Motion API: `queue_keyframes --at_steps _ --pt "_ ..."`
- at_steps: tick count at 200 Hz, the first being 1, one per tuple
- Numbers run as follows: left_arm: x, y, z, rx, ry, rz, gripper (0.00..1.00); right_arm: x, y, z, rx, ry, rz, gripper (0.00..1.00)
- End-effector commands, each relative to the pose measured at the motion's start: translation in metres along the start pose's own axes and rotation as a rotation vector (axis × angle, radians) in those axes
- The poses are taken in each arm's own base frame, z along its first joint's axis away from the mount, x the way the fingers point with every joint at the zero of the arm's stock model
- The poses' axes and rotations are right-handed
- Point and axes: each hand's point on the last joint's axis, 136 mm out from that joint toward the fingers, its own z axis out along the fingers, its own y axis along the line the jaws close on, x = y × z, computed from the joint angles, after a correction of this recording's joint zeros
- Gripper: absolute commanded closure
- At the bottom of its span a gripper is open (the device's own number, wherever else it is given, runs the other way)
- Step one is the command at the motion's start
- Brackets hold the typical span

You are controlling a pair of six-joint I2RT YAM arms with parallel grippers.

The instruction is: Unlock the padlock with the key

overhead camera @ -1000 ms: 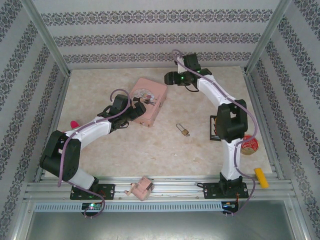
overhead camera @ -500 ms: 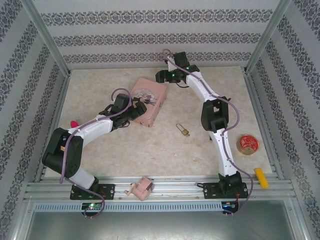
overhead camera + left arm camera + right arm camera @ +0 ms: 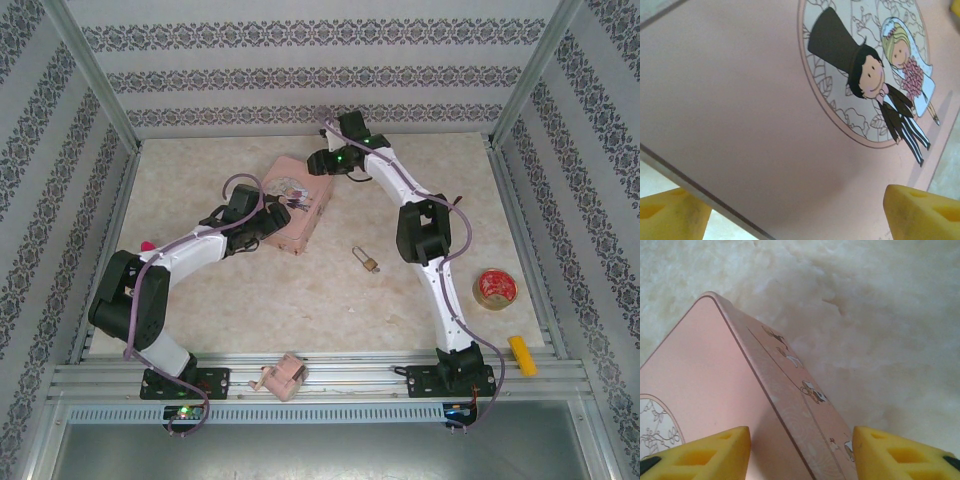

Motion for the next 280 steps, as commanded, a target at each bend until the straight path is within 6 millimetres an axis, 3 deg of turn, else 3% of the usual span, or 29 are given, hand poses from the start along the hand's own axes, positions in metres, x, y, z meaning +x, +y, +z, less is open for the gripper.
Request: queue_keyframes --at_steps 1,59,101,184,221,280 --pt "-0.015 -0.002 0.003 0.016 -0.032 0.006 0.17 0.015 0.034 -0.014 -0.026 0.053 0.014 0.49" --pt "-0.021 0.007 0.01 0.021 -0.028 0.0 0.23 0.051 0.053 -0.036 0.007 0.094 0.112 0.53" --pt "-0.026 0.0 0.01 0.049 -0.024 0.023 0.27 0.083 0.063 -0.051 0.018 0.117 0.187 0.53" --pt "-0.034 -0.016 0.01 0.078 -0.015 0.084 0.26 0.145 0.081 -0.073 0.01 0.115 0.32 0.52" --pt "-0.037 -0.016 0.01 0.079 -0.018 0.094 0.25 0.16 0.089 -0.081 0.025 0.116 0.327 0.5" --pt "-0.034 -0.019 0.017 0.102 0.002 0.09 0.23 0.176 0.086 -0.091 0.073 0.1 0.349 0.44"
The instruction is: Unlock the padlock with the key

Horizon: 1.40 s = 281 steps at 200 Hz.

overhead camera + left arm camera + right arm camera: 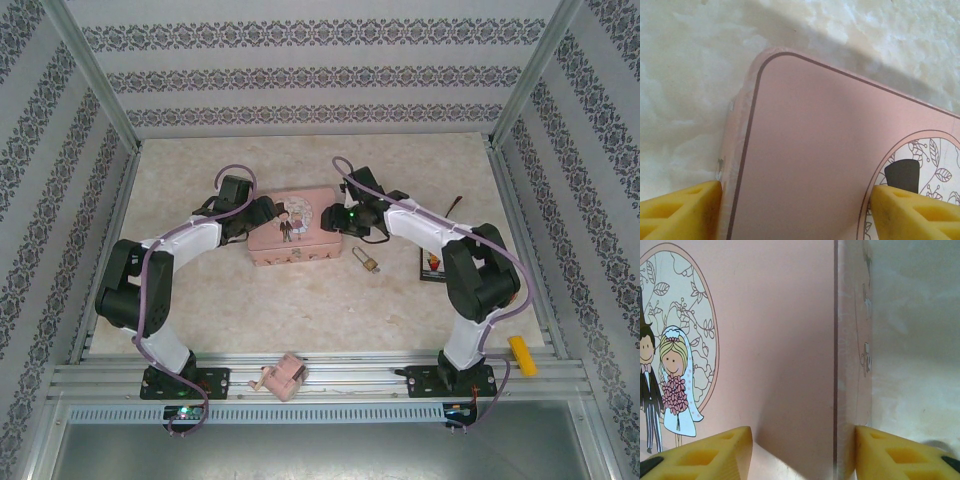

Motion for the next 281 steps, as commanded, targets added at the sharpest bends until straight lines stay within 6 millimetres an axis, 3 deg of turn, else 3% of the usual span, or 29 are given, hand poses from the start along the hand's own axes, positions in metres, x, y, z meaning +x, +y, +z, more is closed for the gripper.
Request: queue_keyframes --at_steps 1,40,75,88,127,133,203,242,281 --pt "-0.001 -0.039 0.0 0.15 0.031 0.017 0.23 0.017 0.022 -0.003 -0.069 0.029 -0.002 0.44" --pt "-0.011 -0.046 -0.017 0.167 -0.001 0.032 0.2 0.01 0.012 -0.025 -0.006 -0.03 -0.022 0.36" --pt "-0.031 -0.04 -0.055 0.13 -0.086 0.079 0.07 -0.005 -0.006 -0.069 0.055 -0.157 -0.039 0.29" --pt "-0.038 -0.032 -0.071 0.102 -0.127 0.101 0.0 -0.008 -0.017 -0.085 0.08 -0.205 -0.04 0.25" --pt "-0.049 -0.005 -0.113 0.015 -0.274 0.173 0.01 -0.009 -0.055 -0.134 0.157 -0.337 -0.027 0.13" --pt "-0.05 0.001 -0.119 -0.001 -0.295 0.182 0.01 -0.008 -0.061 -0.141 0.177 -0.356 -0.027 0.02" --pt "-0.056 0.053 -0.19 -0.147 -0.618 0.311 0.01 -0.001 -0.099 -0.218 0.359 -0.633 -0.113 0.02" --pt "-0.05 0.084 -0.213 -0.237 -0.757 0.359 0.01 0.003 -0.118 -0.234 0.392 -0.724 -0.108 0.02" --pt "-0.049 0.104 -0.206 -0.288 -0.782 0.393 0.01 -0.005 -0.144 -0.237 0.476 -0.793 -0.06 0.02"
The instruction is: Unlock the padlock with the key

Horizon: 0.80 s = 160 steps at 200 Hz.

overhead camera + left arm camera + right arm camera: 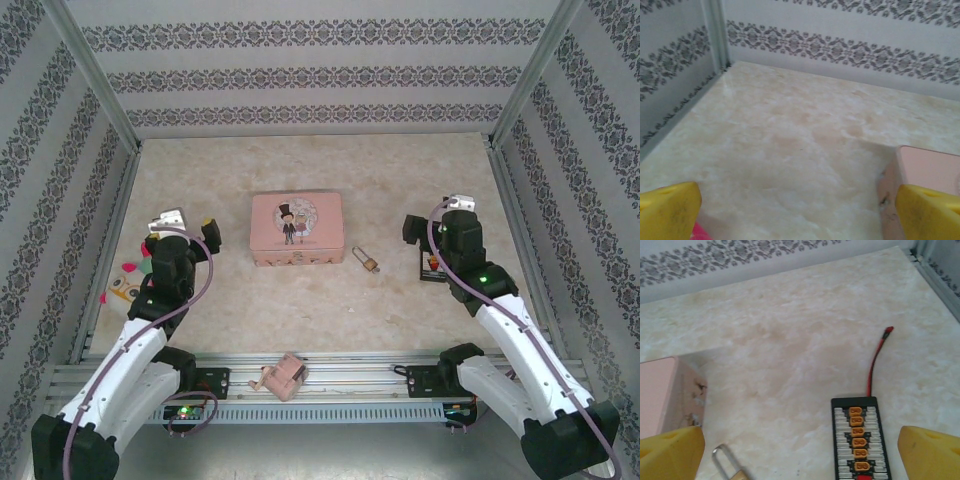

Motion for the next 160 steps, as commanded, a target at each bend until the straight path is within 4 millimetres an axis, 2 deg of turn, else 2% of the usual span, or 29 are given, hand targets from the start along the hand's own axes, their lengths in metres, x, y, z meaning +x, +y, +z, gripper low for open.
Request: queue_keyframes --at_steps 1,17,49,67,90,92,96,136,160 --pt "-0.011 0.013 0.005 -0.052 -0.069 0.046 0.01 -0.009 -0.018 0.007 0.087 -0.078 0.001 0.02" --pt "-0.002 0.02 0.014 -0.062 -0.028 0.043 0.01 -0.01 -0.032 0.012 0.154 -0.114 0.002 0.02" --pt "0.014 0.027 0.037 -0.034 0.007 0.042 0.01 -0.017 -0.048 0.021 0.22 -0.245 -0.036 0.02" --pt "0.025 0.031 0.05 -0.014 0.03 0.015 0.01 -0.019 -0.047 0.027 0.182 -0.329 -0.062 0.02" --pt "0.035 0.027 0.064 0.026 0.034 0.018 0.01 -0.024 -0.044 0.033 0.141 -0.414 -0.107 0.02" --pt "0.036 0.027 0.065 0.029 0.034 0.02 0.01 -0.014 -0.046 0.037 0.145 -0.393 -0.115 0.02" --pt "0.037 0.026 0.067 0.033 0.033 0.023 0.01 -0.011 -0.048 0.04 0.147 -0.38 -0.12 0.02" --pt "0.041 0.019 0.087 0.071 0.001 0.039 0.01 0.003 -0.06 0.066 0.141 -0.313 -0.107 0.02" --pt "0.052 0.014 0.101 0.113 0.016 0.012 0.01 0.009 -0.066 0.077 0.133 -0.317 -0.076 0.02"
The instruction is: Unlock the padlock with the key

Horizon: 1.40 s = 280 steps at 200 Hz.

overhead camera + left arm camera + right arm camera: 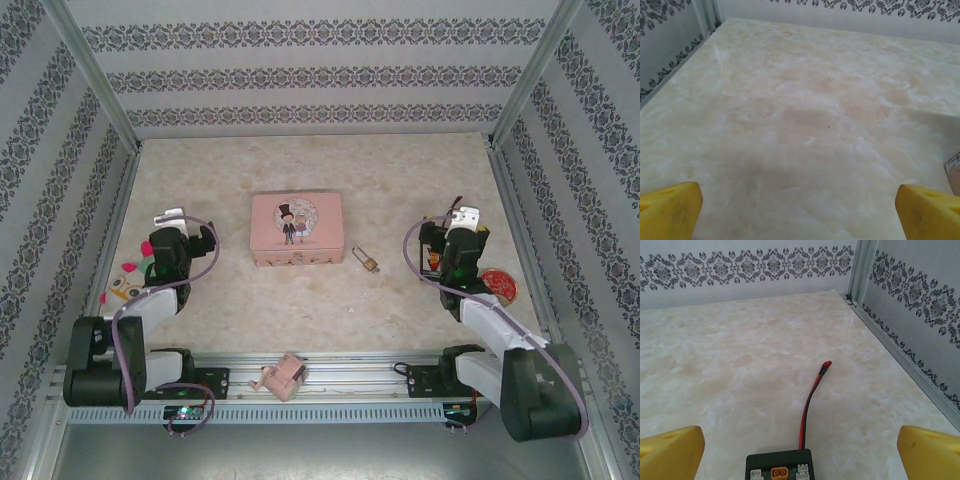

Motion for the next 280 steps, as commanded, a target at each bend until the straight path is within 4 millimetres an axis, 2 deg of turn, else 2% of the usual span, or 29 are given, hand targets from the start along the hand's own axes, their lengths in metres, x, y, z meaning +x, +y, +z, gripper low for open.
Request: queue_keyframes --at_steps 1,22,29,69,86,124,162,176,214,280 --pt "-0.018 -0.009 0.01 0.071 -0.095 -0.015 0.01 -0.009 0.003 0.007 -0.042 -0.074 0.04 0.02" --pt "-0.006 -0.015 0.02 0.106 -0.082 -0.005 0.01 -0.003 0.004 0.013 -0.057 -0.065 0.022 0.02" --pt "-0.003 -0.018 0.022 0.124 -0.084 0.001 0.01 -0.007 0.004 0.013 -0.058 -0.086 0.026 0.02" --pt "0.005 -0.032 0.021 0.208 -0.105 0.033 0.01 -0.008 0.006 0.014 -0.109 -0.103 0.037 0.02" --pt "0.015 -0.039 0.025 0.255 -0.105 0.05 0.01 -0.004 0.007 0.015 -0.137 -0.093 0.045 0.02" --pt "0.014 -0.046 0.028 0.296 -0.094 0.061 0.01 0.01 0.013 0.018 -0.18 -0.105 0.03 0.02" --pt "0.016 -0.048 0.031 0.291 -0.072 0.079 0.01 0.031 0.026 0.034 -0.241 -0.079 0.014 0.02" --pt "0.015 -0.048 0.03 0.292 -0.075 0.081 0.01 0.027 0.032 0.04 -0.276 -0.095 0.021 0.02" --pt "0.016 -0.054 0.029 0.328 -0.069 0.093 0.01 0.035 0.056 0.042 -0.431 -0.003 -0.026 0.02" --pt "0.017 -0.057 0.029 0.346 -0.063 0.101 0.01 0.036 0.058 0.042 -0.436 -0.001 -0.033 0.02"
